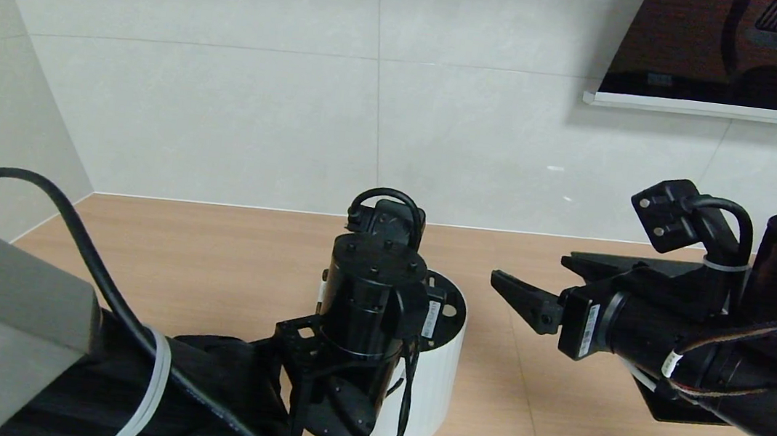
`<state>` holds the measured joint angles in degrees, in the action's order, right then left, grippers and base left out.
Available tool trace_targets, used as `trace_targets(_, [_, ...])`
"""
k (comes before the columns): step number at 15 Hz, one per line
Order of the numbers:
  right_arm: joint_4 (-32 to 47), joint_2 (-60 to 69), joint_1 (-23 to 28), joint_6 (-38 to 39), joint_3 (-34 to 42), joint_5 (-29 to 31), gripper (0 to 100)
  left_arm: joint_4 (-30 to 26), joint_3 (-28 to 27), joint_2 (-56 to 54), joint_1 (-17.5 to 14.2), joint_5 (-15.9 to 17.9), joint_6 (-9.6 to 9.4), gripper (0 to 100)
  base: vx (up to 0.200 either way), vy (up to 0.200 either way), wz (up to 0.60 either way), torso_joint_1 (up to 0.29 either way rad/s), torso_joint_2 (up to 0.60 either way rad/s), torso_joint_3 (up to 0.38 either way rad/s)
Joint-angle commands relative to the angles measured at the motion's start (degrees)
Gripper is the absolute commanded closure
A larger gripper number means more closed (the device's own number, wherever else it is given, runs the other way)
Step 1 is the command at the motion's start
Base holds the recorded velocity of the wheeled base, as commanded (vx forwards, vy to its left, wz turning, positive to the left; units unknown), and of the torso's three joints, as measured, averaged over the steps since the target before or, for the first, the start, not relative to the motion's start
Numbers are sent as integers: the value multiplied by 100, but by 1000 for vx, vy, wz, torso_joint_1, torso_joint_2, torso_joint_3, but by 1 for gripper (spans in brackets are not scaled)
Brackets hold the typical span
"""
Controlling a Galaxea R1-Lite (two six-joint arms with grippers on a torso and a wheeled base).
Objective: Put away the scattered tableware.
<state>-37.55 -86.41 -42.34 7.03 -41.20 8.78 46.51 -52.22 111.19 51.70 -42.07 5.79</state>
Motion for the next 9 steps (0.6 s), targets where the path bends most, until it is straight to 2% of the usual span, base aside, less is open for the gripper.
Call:
trace_targets(1, [2,-8,-3,0,-2,1,0,-1,2,-18,-2,-3,10,0,0,0,0,0,0,0])
trace_targets(7, [2,-8,-3,0,-2,1,0,-36,63,-115,-2,-3,10,0,0,0,0,0,0,0])
trace_targets(9, [2,10,-3,0,-2,1,0,-98,125,-484,-2,59,1,0,0,0,0,0,0,0])
